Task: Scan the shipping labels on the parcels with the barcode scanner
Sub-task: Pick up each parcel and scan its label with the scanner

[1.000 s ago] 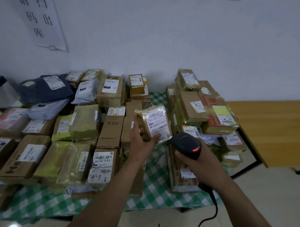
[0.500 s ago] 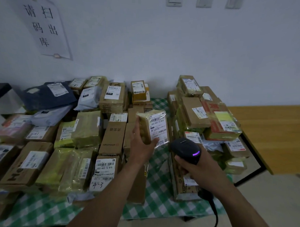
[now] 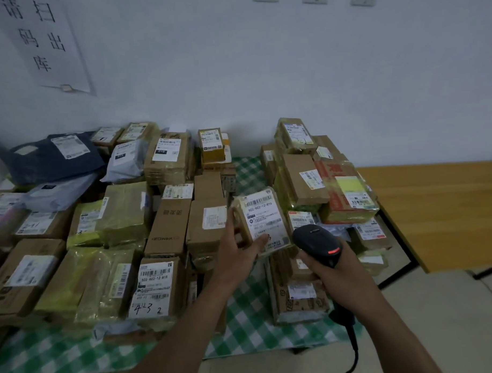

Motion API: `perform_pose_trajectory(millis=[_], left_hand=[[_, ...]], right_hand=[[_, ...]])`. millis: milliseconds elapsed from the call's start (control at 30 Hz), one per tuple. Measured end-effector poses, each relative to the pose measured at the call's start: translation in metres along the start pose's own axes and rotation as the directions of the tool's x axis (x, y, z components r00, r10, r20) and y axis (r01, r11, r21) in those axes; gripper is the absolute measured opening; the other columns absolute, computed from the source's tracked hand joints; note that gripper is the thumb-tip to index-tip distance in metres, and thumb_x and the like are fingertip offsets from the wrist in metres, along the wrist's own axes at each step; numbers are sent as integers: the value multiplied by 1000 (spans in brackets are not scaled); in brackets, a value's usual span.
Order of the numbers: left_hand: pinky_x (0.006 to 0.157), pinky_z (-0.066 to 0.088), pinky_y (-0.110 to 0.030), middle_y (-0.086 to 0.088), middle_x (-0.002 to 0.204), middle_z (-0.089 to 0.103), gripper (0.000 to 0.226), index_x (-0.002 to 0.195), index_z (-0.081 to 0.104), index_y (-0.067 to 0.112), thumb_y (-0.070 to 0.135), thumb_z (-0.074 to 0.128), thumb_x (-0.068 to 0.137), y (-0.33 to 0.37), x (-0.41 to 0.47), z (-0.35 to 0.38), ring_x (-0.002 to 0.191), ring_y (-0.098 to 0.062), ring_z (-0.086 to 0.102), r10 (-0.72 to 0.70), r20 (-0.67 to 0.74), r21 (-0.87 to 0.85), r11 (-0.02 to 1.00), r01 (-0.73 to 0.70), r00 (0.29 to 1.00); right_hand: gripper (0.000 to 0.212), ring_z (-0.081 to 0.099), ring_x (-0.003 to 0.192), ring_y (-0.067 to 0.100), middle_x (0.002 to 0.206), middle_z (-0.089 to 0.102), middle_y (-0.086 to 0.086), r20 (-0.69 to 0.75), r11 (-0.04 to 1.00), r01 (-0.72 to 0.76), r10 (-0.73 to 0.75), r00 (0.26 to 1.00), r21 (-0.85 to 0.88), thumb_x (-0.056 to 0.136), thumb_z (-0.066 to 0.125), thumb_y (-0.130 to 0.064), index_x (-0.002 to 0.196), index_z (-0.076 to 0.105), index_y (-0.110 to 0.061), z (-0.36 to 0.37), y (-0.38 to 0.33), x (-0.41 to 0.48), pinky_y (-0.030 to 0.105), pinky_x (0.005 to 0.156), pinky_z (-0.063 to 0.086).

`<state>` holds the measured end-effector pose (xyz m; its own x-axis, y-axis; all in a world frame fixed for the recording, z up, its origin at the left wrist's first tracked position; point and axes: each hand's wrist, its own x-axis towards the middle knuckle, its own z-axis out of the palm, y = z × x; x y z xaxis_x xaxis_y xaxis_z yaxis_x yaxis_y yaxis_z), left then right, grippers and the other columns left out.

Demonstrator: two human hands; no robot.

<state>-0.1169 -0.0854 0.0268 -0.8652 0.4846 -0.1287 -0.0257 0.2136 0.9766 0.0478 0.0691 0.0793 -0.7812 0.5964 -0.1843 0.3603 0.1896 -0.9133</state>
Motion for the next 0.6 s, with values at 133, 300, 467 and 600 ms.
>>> perform_pose_trajectory(millis=[133,300,467,600], left_hand=[[99,54,-38,12,144,58,94,152,16,63,53,80,84,18,7,35,121,-12,62,-153,125,-83,983,164,980],[88,42,-18,19,127,56,80,160,22,43,44,71,95,41,13,66,101,2,56,-84,129,-21,996,88,988],[77,52,-14,16,137,58,78,159,21,47,30,67,100,-5,-16,41,108,2,62,-66,-76,-48,997,62,995],[104,53,-45,8,155,45,86,160,12,49,43,68,95,-57,-43,19,134,-17,53,-135,-82,286,946,153,987]], right_hand=[[48,65,77,11,93,68,-4,-88,999,-17,21,996,51,89,81,-37,130,56,-31,-16,6,2,27,67,48],[51,68,86,10,100,71,-3,-167,1000,4,0,986,25,87,80,-42,129,59,-22,-36,13,3,22,68,46],[57,67,80,9,94,68,-6,-77,999,-32,33,996,14,82,80,-56,125,58,-25,-37,29,3,28,70,50],[46,67,62,6,82,69,-8,30,998,-47,48,998,-35,89,79,-39,124,58,-18,-16,38,4,22,57,49]])
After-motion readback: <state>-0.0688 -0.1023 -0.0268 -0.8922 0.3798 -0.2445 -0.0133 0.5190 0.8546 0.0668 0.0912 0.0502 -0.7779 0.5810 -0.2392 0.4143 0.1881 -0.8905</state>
